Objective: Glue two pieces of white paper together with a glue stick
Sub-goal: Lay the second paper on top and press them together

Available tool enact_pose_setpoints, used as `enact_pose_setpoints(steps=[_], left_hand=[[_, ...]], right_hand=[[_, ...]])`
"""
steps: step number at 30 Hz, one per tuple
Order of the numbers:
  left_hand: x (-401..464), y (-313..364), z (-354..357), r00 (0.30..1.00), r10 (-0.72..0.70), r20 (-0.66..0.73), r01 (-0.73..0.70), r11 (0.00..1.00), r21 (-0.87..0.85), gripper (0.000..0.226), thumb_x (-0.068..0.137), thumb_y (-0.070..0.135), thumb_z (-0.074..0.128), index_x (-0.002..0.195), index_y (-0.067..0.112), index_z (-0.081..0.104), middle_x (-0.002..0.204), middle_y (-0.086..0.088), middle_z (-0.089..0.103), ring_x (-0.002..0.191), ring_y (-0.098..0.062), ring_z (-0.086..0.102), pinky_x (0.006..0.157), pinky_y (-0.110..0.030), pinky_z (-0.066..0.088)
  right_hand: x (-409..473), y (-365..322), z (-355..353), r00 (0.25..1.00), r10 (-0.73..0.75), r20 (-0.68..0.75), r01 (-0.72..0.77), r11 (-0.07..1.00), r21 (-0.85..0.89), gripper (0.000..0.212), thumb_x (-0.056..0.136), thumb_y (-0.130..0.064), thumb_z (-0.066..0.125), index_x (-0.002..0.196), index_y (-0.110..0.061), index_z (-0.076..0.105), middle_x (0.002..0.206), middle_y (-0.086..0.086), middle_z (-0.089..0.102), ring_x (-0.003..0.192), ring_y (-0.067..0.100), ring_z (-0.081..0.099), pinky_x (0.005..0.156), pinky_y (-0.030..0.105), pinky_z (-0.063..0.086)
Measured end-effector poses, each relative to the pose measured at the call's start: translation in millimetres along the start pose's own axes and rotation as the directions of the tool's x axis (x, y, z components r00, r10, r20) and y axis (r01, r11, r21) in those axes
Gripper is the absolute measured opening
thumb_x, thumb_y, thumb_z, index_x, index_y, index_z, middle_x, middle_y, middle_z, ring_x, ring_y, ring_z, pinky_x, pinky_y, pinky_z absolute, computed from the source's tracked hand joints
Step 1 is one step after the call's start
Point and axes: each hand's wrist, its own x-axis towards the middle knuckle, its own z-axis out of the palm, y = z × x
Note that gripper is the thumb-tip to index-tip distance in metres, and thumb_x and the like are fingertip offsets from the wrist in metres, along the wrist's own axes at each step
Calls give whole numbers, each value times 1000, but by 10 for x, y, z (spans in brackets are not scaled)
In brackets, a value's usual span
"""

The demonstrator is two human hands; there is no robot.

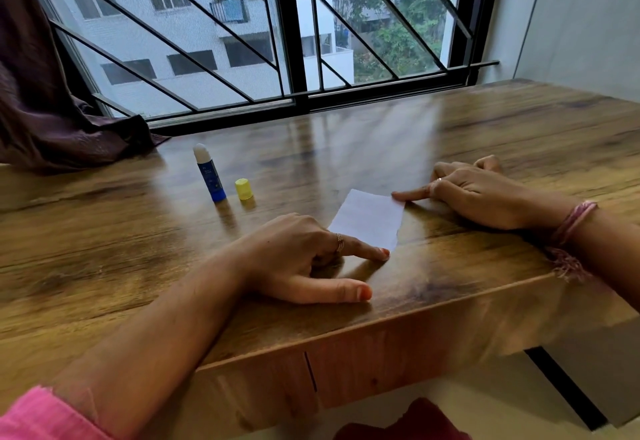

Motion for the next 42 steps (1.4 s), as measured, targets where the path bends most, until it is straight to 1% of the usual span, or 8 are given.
enact_pose_setpoints(steps=[7,14,18,22,27,31,35,42], left_hand=[[-12,-89,26,996,-44,-79,40,998,-54,30,96,42,46,121,32,59,44,4,35,43,-14,42,49,-21,31],[-90,-300,8,980,-141,-139,121,982,-142,25,97,41,42,114,38,60,55,9,54,51,-6,52,51,-17,34],[-127,-349,-33,954,-187,-234,126,960,-252,22,96,34,47,108,28,65,49,9,45,44,-4,44,49,-12,32],[-217,-397,-120,826,-272,-493,114,938,-326,17,94,20,51,91,12,65,47,7,42,37,-2,36,44,-8,27],[-276,-459,-133,783,-299,-545,142,940,-310,26,91,29,50,83,9,65,47,-5,49,38,-8,38,43,-11,28],[-323,-563,-157,590,-367,-719,138,923,-358,38,89,30,48,73,-2,59,60,-27,56,48,-26,47,48,-26,38],[-402,-712,-183,402,-463,-790,61,874,-482,27,88,23,47,62,16,50,50,10,45,46,-5,38,52,-21,33],[-489,-863,-231,132,-567,-813,-12,819,-573,30,86,13,47,57,20,43,45,17,42,48,-11,33,47,-24,27]], right_hand=[[4,-44,41,997,-8,-71,16,992,122,43,89,-44,14,103,-68,47,76,-14,40,87,-23,38,70,30,12],[-81,-64,11,988,-25,-154,71,951,300,45,91,-41,23,107,-44,66,86,-15,54,87,-4,54,97,45,30],[-105,-138,22,983,-87,-160,124,963,238,35,89,-41,30,113,-43,55,97,-23,50,93,-1,53,86,34,30],[-126,-271,63,978,-155,-140,174,975,137,37,85,-53,29,114,-46,50,123,-19,47,103,3,52,91,35,24],[-73,-443,158,977,-196,-79,198,980,15,43,89,-46,27,128,-44,46,134,-24,42,117,4,37,91,37,21],[-2,-528,206,981,-191,-25,190,981,-35,49,89,-47,20,131,-41,44,136,-21,42,119,6,34,97,37,19],[15,-529,222,981,-192,-23,191,981,-39,50,89,-47,18,133,-42,42,138,-20,41,120,6,34,97,37,19],[-7,-559,171,978,-197,-68,204,972,114,45,93,-41,27,135,-40,41,138,-16,44,127,10,34,107,52,23]])
